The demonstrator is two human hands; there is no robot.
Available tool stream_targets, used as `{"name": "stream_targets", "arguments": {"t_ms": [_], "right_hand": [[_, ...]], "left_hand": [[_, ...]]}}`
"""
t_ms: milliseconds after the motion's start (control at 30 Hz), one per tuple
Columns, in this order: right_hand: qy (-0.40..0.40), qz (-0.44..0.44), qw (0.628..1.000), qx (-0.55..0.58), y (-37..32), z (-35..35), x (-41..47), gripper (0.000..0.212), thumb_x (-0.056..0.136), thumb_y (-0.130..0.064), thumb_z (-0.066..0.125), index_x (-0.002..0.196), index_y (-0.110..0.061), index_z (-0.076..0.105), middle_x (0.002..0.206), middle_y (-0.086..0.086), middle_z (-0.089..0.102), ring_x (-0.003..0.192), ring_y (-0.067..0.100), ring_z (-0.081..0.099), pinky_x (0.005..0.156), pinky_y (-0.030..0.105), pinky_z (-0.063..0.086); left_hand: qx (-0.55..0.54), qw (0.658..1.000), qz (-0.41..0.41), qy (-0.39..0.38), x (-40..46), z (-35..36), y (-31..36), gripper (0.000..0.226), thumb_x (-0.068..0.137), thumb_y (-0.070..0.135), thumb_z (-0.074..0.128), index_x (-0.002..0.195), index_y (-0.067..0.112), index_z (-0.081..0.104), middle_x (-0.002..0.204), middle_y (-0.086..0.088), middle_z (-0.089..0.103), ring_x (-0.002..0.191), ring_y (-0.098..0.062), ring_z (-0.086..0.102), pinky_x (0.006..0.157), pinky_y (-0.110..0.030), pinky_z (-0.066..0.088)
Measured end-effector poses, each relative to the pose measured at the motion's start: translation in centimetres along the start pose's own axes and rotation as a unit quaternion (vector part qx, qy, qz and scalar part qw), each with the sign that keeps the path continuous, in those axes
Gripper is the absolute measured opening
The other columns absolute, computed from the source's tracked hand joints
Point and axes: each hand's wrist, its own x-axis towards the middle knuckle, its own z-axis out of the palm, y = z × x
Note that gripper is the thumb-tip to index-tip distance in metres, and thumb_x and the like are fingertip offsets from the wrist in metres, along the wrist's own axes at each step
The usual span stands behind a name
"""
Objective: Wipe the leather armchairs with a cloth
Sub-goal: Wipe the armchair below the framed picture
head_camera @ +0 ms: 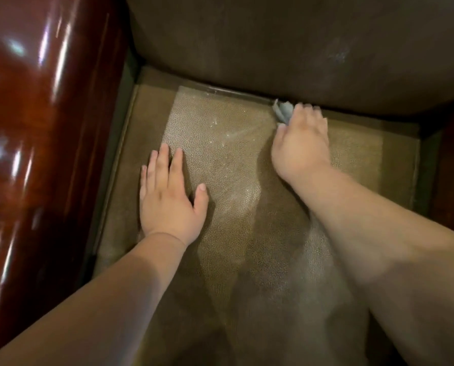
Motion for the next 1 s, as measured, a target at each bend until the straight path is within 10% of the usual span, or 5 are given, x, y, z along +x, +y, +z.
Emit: {"name": "stream_targets", "arguments": {"t_ms": [200, 400, 600, 833, 1000], "right_hand": [[-0.076, -0.276, 0.958, -0.023, -0.7, 0.2, -4.9, 0.062, 0.108, -0.026, 0.035, 0.165, -0.009, 0.016, 0.173, 0.009, 0.012, 0.161, 0.021, 0.005, 0.131, 0.041, 0.007], [0.004, -0.035, 0.999, -0.028, 1.4, 0.0, 1.2, 0.051, 0.103, -0.016, 0.040, 0.151, 0.002, 0.039, 0.152, 0.024, 0.044, 0.143, 0.038, 0.037, 0.124, 0.045, 0.021], [-0.126, -0.331, 0.935, 0.005, -2.5, 0.7, -5.8, 0.066, 0.098, -0.012, 0.044, 0.163, -0.014, 0.029, 0.172, 0.007, 0.020, 0.160, 0.022, 0.013, 0.131, 0.045, 0.010], [-0.056, -0.071, 0.996, 0.022, -1.1, -0.4, 2.0, 0.062, 0.101, -0.017, 0.043, 0.160, -0.007, 0.029, 0.162, 0.018, 0.035, 0.151, 0.035, 0.028, 0.127, 0.042, 0.018], [-0.064, -0.291, 0.954, 0.003, -2.7, 1.4, -5.4, 0.061, 0.105, -0.039, 0.038, 0.161, -0.016, 0.036, 0.170, 0.005, 0.028, 0.159, 0.022, 0.018, 0.130, 0.047, 0.013]], "left_hand": [[-0.004, 1.000, 0.004, -0.001, 0.0, -0.3, 0.1, 0.080, 0.097, 0.051, 0.040, 0.166, 0.014, 0.027, 0.176, -0.010, 0.017, 0.163, -0.027, 0.011, 0.133, -0.049, 0.009], [0.004, 1.000, 0.005, 0.019, 0.0, 0.9, -0.2, 0.083, 0.094, 0.052, 0.044, 0.165, 0.015, 0.027, 0.175, -0.010, 0.019, 0.163, -0.028, 0.013, 0.133, -0.049, 0.009], [-0.007, 1.000, 0.011, 0.020, 0.1, 0.3, -0.1, 0.083, 0.093, 0.052, 0.045, 0.165, 0.012, 0.030, 0.175, -0.012, 0.020, 0.162, -0.030, 0.014, 0.132, -0.050, 0.009], [-0.004, 0.999, 0.016, 0.041, -0.2, 1.1, -0.3, 0.081, 0.095, 0.050, 0.046, 0.164, 0.012, 0.031, 0.174, -0.012, 0.022, 0.162, -0.030, 0.015, 0.133, -0.048, 0.008], [-0.008, 1.000, 0.012, 0.019, 0.0, 0.2, -0.1, 0.081, 0.095, 0.051, 0.043, 0.165, 0.013, 0.030, 0.175, -0.012, 0.020, 0.162, -0.030, 0.014, 0.132, -0.049, 0.009]]}}
